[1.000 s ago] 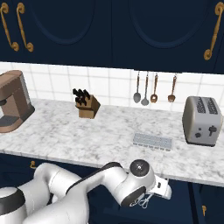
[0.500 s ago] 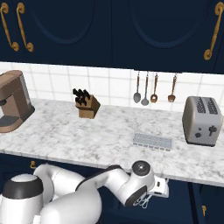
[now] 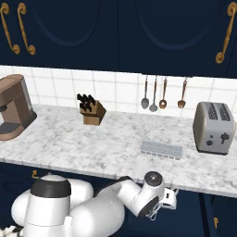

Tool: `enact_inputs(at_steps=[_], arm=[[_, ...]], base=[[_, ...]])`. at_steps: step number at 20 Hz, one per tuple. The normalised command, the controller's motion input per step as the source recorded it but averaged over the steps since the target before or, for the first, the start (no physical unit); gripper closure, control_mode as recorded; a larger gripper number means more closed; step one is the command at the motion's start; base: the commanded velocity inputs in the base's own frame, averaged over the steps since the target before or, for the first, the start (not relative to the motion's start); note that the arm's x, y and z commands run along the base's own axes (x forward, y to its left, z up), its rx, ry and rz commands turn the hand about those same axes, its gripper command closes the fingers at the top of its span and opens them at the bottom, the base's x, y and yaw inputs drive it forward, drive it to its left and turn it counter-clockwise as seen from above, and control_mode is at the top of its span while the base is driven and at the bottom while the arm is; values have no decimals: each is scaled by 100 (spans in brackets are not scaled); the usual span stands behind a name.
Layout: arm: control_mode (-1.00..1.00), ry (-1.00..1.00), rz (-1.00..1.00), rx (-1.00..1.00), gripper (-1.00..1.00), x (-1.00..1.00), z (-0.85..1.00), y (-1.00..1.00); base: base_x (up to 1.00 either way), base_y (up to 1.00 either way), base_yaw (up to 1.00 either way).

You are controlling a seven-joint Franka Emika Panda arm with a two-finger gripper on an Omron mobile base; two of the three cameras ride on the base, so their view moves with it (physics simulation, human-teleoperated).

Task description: Pick the tongs from the drawer and place it on the counter.

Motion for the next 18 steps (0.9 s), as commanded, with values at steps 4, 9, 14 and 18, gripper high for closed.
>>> enact_inputs(at_steps=[4,9,14,18], arm=[[-100,0,0,5,-100,18,-30,-5],[-100,0,0,6,-100,17,-39,-16],[-100,0,0,4,-100,18,-41,-10],[-100,0,1,1,-100,18,-45,-2]], base=[[0,0,0],[0,0,0],[0,0,0],[0,0,0]])
